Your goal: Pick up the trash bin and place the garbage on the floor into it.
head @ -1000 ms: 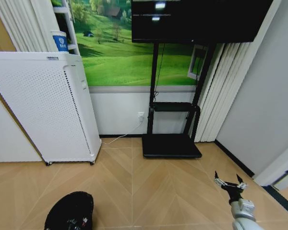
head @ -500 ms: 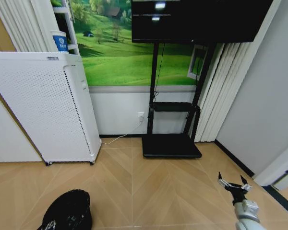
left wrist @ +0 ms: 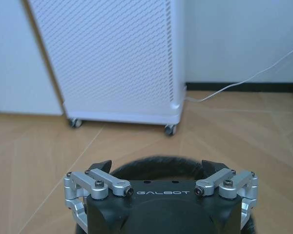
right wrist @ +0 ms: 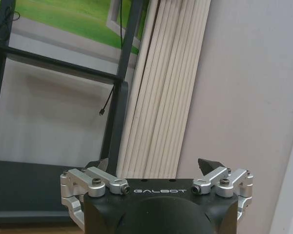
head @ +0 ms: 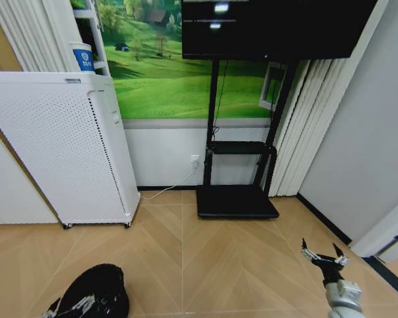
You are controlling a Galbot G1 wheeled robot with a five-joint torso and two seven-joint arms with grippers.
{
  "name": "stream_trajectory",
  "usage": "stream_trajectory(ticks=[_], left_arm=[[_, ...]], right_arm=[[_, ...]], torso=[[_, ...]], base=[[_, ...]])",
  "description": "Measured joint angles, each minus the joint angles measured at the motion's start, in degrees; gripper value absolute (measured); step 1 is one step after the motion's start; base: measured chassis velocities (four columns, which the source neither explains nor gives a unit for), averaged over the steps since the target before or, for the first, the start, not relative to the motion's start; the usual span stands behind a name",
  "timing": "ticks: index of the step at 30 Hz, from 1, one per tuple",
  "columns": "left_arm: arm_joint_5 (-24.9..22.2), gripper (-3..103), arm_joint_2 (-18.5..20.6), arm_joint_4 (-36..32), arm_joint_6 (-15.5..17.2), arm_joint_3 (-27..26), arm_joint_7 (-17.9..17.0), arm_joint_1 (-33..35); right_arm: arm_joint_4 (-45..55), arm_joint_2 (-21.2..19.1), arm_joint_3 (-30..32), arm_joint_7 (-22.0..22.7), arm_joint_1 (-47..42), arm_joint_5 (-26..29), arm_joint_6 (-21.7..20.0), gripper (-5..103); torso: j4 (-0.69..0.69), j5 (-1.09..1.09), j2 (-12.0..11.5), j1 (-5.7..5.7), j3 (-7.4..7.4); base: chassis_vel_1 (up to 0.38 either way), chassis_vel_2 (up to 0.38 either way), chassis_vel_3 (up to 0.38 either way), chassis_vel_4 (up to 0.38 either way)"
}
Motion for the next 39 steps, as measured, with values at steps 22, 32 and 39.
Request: stream_trajectory(ticks=[22, 32, 39], left_arm=[[5.6, 100, 12.0, -7.0, -5.3, 5.2, 0.7, -12.2], [3.2, 100, 11.6, -9.0, -4.5, 8.3, -2.4, -13.9], [3.0, 100, 10.6, -9.2, -3.8, 10.0, -3.1, -13.8]], right_arm=[[29.1, -3.3, -6.8, 0.3, -5.9, 6.8, -13.9, 100], [35.9, 0.3, -8.6, 1.5, -11.6, 3.2, -15.8, 100], [36.6, 1.9, -9.1, 1.5, -13.0, 1.2, -15.1, 100]], torso=[[0.00, -0.02, 0.0, 0.00, 0.00], [0.00, -0.01, 0.0, 0.00, 0.00], [0.00, -0.01, 0.0, 0.00, 0.00]], base=[[0.000, 0.000, 0.000, 0.000], [0.000, 0.000, 0.000, 0.000], [0.000, 0.000, 0.000, 0.000]])
